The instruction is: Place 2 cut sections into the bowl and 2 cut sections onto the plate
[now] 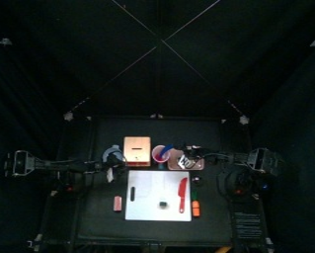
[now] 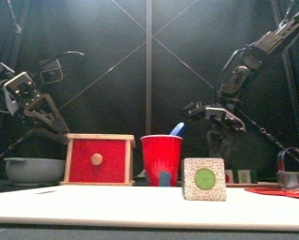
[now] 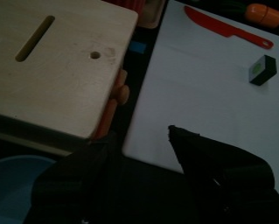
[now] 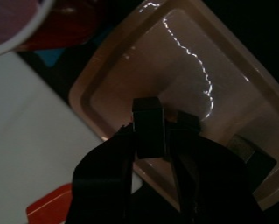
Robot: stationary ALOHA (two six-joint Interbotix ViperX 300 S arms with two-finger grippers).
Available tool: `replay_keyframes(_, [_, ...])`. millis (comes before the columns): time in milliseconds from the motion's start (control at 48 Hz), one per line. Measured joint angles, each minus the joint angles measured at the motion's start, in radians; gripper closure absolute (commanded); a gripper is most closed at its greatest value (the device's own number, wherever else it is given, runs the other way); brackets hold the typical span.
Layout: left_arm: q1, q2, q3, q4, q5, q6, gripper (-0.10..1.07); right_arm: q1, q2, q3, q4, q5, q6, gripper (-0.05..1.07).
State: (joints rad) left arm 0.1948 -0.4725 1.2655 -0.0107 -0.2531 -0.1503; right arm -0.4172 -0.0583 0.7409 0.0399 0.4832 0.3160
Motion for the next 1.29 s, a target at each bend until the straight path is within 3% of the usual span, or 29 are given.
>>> replay_keyframes(125, [0.000, 0.000, 0.000, -0.009, 0.000, 0.000, 0.11, -0.002, 0.032, -0.008, 0.005, -0.008, -0.002, 0.39])
replay_keyframes(417, [0.000, 0.000, 0.000, -0.011, -0.002, 0.002, 0.11, -0.003, 0.048, -0.006, 0.006, -0.006, 0.000, 0.13])
replay_keyframes(583, [0.000, 0.000, 0.000, -0.011, -0.002, 0.002, 0.11, -0.003, 0.021, -0.006, 0.002, -0.002, -0.002, 0.10])
replay_keyframes(812, [0.000, 0.000, 0.000, -0.011, 0.000, 0.002, 0.11, 0.009, -0.087, -0.006, -0.005, 0.034, -0.009, 0.10])
replay_keyframes(917, [0.000, 0.000, 0.000, -0.012, 0.000, 0.000, 0.11, 0.077, -0.118, -0.005, -0.014, 0.038, -0.018, 0.10])
replay_keyframes(1062, [0.000, 0.000, 0.000, -0.012, 0.000, 0.000, 0.11, 0.276, -0.112, -0.031, -0.040, 0.046, -0.008, 0.10])
replay_keyframes(1146, [0.000, 0.000, 0.000, -0.015, 0.000, 0.000, 0.11, 0.380, -0.077, -0.072, -0.038, 0.046, -0.003, 0.10])
replay_keyframes(1292, [0.002, 0.000, 0.000, -0.012, 0.000, 0.000, 0.11, 0.494, 0.003, -0.164, 0.006, 0.069, -0.008, 0.10])
